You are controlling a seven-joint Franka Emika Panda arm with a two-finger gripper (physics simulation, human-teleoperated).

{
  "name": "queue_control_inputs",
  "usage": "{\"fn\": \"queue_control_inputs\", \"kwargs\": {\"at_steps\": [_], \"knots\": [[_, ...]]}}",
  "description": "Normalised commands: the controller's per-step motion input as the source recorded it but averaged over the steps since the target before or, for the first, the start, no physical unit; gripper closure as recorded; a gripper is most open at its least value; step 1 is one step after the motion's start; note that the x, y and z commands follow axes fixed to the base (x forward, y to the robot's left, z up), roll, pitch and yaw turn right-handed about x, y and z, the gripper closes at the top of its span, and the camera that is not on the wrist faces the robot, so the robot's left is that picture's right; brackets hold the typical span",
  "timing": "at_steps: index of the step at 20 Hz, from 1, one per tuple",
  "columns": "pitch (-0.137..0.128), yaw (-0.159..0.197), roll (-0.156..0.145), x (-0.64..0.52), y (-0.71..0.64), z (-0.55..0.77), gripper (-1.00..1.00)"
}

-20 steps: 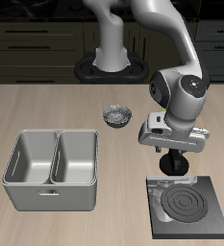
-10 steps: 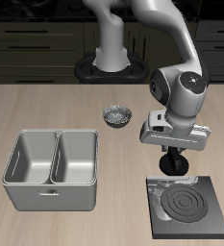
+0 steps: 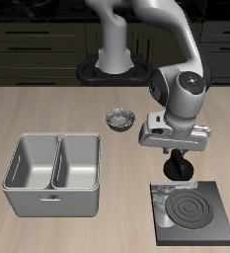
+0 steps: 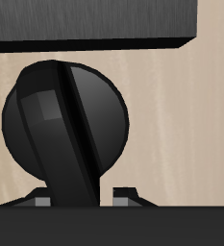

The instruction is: Turn on the flat stove

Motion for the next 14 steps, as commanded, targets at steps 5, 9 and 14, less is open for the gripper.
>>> {"fn": "queue_control_inputs", "kwargs": {"at_steps": [5,9,14], "knots": [[-0.072,0.121,-0.025,-0.05,-0.43,0.41,1.00],[-0.064,0.101,0.013,0.00,-0.24,0.45,1.00],[-0.051,0.057,-0.035,-0.07,-0.26,0.44,1.00]]}}
